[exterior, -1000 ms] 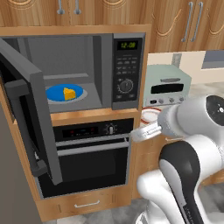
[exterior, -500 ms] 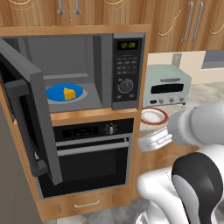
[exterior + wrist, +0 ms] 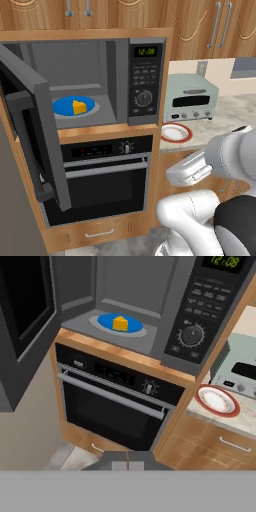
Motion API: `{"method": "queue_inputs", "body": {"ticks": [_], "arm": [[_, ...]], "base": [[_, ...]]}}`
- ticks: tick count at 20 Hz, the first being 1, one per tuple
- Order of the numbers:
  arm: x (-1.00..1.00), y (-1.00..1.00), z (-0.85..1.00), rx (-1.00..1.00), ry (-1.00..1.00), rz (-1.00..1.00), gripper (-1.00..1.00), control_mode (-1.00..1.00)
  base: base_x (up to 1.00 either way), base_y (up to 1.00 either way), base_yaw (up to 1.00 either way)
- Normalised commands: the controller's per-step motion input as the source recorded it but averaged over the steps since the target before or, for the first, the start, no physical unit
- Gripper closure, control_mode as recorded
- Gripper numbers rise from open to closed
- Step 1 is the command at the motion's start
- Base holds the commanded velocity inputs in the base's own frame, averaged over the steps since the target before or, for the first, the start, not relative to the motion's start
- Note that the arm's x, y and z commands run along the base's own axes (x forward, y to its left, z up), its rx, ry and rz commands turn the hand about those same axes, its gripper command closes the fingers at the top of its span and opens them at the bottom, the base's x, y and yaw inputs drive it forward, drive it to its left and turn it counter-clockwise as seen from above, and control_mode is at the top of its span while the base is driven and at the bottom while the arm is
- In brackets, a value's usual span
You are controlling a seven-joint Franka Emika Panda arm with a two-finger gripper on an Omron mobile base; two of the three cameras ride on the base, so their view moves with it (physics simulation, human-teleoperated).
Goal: Pick the cheese from the counter and place it in the microwave. Then turn on the microwave.
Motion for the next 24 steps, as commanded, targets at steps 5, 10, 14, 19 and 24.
{"method": "queue_inputs", "body": {"ticks": [5, 10, 14, 19, 24], "arm": [[-0.35, 0.00, 0.17, -0.01, -0.05, 0.02, 1.00, -1.00], [-0.25, 0.00, 0.13, -0.02, -0.06, 0.01, 1.00, -1.00], [-0.25, 0.00, 0.14, -0.01, -0.04, 0.00, 1.00, -1.00], [-0.26, 0.00, 0.17, 0.00, -0.03, 0.00, 1.00, -1.00], [-0.25, 0.00, 0.18, 0.00, -0.03, 0.00, 1.00, -1.00]], "base": [[0.00, 0.00, 0.00], [0.00, 0.00, 0.00], [0.00, 0.00, 0.00], [0.00, 0.00, 0.00], [0.00, 0.00, 0.00]]}}
